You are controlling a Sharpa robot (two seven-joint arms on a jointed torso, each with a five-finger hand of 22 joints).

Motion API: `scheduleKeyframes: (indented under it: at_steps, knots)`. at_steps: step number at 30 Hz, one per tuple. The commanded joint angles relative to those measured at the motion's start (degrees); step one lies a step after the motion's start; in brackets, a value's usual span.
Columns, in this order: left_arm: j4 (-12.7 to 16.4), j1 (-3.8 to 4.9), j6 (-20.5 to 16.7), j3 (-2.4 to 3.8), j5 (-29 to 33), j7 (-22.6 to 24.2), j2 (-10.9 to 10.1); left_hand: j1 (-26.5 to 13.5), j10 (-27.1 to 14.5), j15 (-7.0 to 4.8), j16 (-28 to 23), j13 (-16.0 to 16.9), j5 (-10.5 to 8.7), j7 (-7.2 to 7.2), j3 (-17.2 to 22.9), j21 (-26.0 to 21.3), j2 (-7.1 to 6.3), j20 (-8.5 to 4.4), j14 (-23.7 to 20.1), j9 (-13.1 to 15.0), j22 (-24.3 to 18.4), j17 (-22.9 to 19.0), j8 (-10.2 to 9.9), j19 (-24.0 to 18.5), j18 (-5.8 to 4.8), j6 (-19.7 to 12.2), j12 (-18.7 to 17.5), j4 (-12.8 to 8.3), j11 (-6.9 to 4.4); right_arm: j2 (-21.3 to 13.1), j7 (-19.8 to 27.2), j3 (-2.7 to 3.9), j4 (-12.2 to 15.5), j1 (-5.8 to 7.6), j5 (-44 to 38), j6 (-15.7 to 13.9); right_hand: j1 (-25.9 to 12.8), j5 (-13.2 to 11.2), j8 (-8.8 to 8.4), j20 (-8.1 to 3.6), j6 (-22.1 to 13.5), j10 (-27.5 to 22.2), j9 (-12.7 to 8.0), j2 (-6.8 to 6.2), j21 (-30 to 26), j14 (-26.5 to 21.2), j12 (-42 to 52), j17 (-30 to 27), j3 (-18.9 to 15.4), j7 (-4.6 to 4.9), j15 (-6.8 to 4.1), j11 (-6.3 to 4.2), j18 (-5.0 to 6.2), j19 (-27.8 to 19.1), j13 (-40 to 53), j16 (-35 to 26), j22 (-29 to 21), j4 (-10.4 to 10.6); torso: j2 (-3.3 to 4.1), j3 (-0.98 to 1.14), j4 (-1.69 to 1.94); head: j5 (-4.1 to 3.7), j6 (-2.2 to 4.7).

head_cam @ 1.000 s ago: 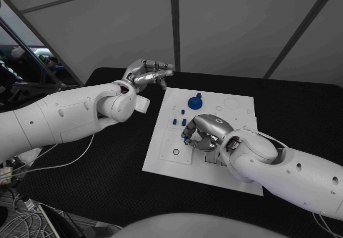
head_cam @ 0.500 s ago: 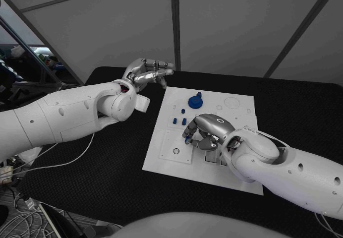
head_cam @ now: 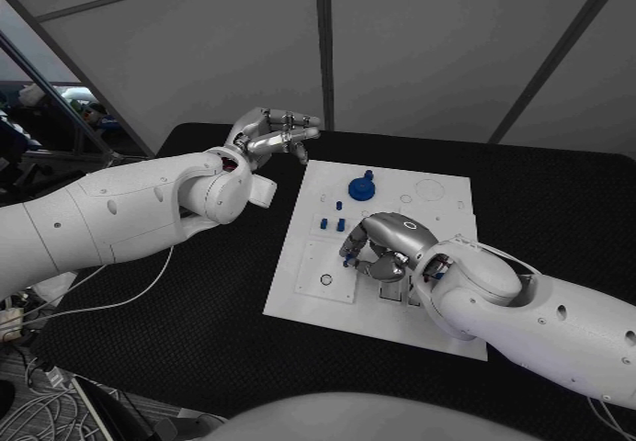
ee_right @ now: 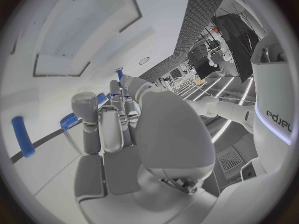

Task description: Assemble the parts on the task board

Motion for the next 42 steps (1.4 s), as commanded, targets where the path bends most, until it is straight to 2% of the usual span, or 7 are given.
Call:
scheduleKeyframes:
  at_steps: [1, 7, 11, 23, 37, 39, 42]
  knots:
    - [0.0, 0.11, 0.6, 0.05, 0.1, 0.0, 0.1, 0.2, -0.4, -0.09, -0.2, -0.1, -0.14, 0.04, 0.3, -0.4, -0.1, -0.12, -0.4, 0.0, 0.1, -0.1, 0.2, -0.3, -0.57, -0.4, 0.4, 0.0, -0.02, -0.1, 0.1, -0.02, 0.3, 0.02, -0.4, 0.5, -0.3, 0.3, 0.13, 0.1, 0.1, 0.2, 0.1, 0.18, 0.3, 2.3, -0.2, 0.1, 0.0, 0.27, -0.28, 0.05, -1.19, 0.2, 0.1, 0.2, 0.1, -0.3, -0.01, 0.03, -0.05, 0.04, 0.02]
    - [-0.1, 0.1, 0.6, 0.05, 0.1, 0.0, 0.1, 0.1, -0.4, -0.07, -0.2, -0.1, -0.15, 0.06, 0.3, -0.4, -0.11, -0.11, -0.4, 0.0, 0.1, -0.1, 0.2, -0.3, -0.57, -0.4, 0.4, 0.0, 0.0, 0.0, 0.2, -0.02, 0.6, -0.01, -0.4, 0.5, -0.4, 0.3, 0.14, 0.11, 0.1, 0.3, 0.1, 0.18, 0.3, 2.3, -0.2, 0.1, 0.0, 0.27, -0.27, 0.04, -1.2, 0.2, 0.1, 0.2, 0.2, -0.3, 0.04, 0.04, 0.0, 0.08, 0.1]
    - [-0.2, 0.1, 0.6, 0.05, 0.1, -0.1, 0.2, 0.1, -0.4, -0.07, -0.2, -0.1, -0.15, 0.06, 0.3, -0.4, -0.11, -0.11, -0.4, 0.0, 0.1, -0.1, 0.2, -0.3, -0.57, -0.4, 0.4, 0.0, 0.0, 0.1, 0.0, -0.02, 0.5, -0.01, -0.4, 1.0, -0.4, 0.3, 0.14, 0.11, 0.1, 0.3, 0.1, 0.18, 0.3, 2.3, -0.2, 0.1, 0.0, 0.27, -0.27, 0.04, -1.2, 0.2, 0.1, 0.2, 0.2, -0.3, 0.01, -0.05, 0.05, 0.05, 0.06]
    - [-0.2, 0.1, 0.7, 0.05, 0.1, -0.1, 0.2, 0.1, -0.4, -0.07, -0.2, -0.1, -0.15, 0.06, 0.3, -0.4, -0.11, -0.11, -0.4, 0.0, 0.1, -0.1, 0.2, -0.3, -0.57, -0.4, 0.4, 0.0, 0.0, 0.7, -3.1, -0.02, -0.2, -0.01, -1.8, 5.1, -1.2, -0.1, 0.06, 0.18, 0.1, 0.3, 0.1, 0.23, 0.1, 2.2, -0.4, -0.4, -0.3, 0.23, -0.25, 0.05, -1.13, 0.0, 0.1, 0.0, -0.2, -0.4, 0.04, -0.01, -0.01, 0.19, -0.09]
    - [-0.3, 0.1, 0.7, 0.05, 0.1, -0.2, 0.3, 0.1, -0.4, -0.07, -0.2, -0.1, -0.15, 0.06, 0.3, -0.4, -0.11, -0.11, -0.4, 0.0, 0.1, -0.1, 0.2, -0.3, -0.57, -0.4, 0.4, 0.0, 0.0, 1.2, -3.3, -0.02, -0.2, -0.01, -2.0, 5.8, -1.9, -0.3, -0.14, 0.23, -0.1, 0.0, 0.1, 0.02, -0.2, 2.1, -0.7, -0.8, -0.7, 0.21, -0.21, 0.07, -1.04, -0.4, 0.2, -0.2, -0.6, -0.5, 0.01, 0.0, -0.06, 0.32, -0.27]
    - [-0.3, 0.1, 0.8, 0.05, 0.1, -0.2, 0.3, 0.1, -0.4, -0.07, -0.2, -0.1, -0.15, 0.06, 0.3, -0.4, -0.11, -0.11, -0.4, 0.0, 0.1, -0.1, 0.2, -0.3, -0.57, -0.4, 0.4, 0.0, 0.0, 1.2, -3.6, -0.02, -0.3, -0.01, -2.0, 6.3, -2.6, -0.5, -0.86, 0.36, -1.3, -1.2, -0.2, -0.25, -0.6, 2.0, -1.5, -1.0, -0.8, 0.58, 0.08, 0.43, -0.96, -0.8, -0.1, -0.3, -1.2, -0.4, 0.0, -0.01, -0.05, 0.29, -0.27]
    - [-0.3, 0.1, 0.8, 0.05, 0.1, -0.3, 0.3, 0.1, -0.6, -0.04, -0.2, -0.1, -0.15, 0.09, 0.3, -0.4, -0.1, -0.07, -0.4, 0.0, 0.1, -0.2, 0.2, -0.4, -0.56, -0.5, 0.5, 0.1, 0.03, 1.2, -4.1, -0.03, -0.4, -0.01, -2.0, 6.6, -4.2, -1.4, -2.75, 1.07, -4.5, -4.2, -0.8, -1.34, -1.3, 2.0, -2.8, -0.9, -1.0, 1.85, 1.09, 1.64, -0.88, -1.5, -0.7, -0.2, -2.3, 0.0, 0.0, -0.01, -0.05, 0.29, -0.27]
